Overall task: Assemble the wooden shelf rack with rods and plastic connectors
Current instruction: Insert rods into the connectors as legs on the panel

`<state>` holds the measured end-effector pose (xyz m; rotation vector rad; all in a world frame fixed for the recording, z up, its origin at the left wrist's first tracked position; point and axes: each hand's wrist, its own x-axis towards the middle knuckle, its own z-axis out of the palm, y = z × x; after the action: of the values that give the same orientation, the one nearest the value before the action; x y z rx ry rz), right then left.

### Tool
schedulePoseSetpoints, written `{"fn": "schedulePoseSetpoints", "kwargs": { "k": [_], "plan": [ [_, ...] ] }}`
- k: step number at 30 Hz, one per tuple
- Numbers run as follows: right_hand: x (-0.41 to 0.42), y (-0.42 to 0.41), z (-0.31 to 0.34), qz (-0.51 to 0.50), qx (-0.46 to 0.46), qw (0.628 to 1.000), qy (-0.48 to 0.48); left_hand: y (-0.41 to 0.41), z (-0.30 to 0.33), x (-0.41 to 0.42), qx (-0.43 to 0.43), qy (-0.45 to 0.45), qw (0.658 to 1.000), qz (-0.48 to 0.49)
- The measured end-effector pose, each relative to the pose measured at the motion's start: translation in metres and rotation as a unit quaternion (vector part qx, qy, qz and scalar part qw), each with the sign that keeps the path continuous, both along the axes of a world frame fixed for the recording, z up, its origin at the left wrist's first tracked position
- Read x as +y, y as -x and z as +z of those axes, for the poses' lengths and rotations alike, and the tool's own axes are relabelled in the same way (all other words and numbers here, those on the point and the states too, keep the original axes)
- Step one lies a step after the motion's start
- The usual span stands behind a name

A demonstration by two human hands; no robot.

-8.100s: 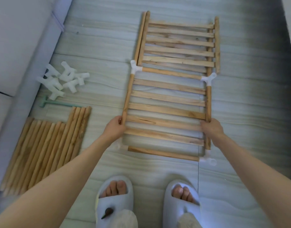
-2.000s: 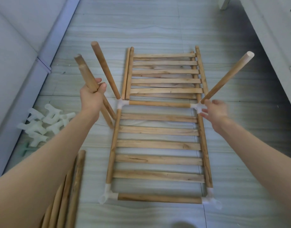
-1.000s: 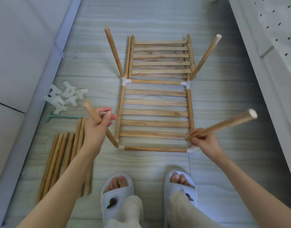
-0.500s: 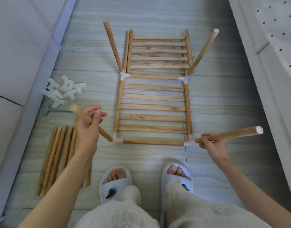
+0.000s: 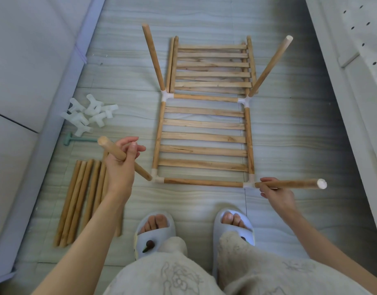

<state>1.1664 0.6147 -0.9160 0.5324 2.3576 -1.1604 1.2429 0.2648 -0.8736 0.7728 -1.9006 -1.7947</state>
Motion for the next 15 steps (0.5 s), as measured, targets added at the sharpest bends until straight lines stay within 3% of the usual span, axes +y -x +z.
{"fn": "schedulePoseSetpoints", "kwargs": {
  "k": [15],
  "plan": [
    [0.001,0.0,0.0,0.015,-0.004,1.0,-0.001,-0.005,0.003,0.012,0.014,-0.022,1.0,0.002]
  ]
}}
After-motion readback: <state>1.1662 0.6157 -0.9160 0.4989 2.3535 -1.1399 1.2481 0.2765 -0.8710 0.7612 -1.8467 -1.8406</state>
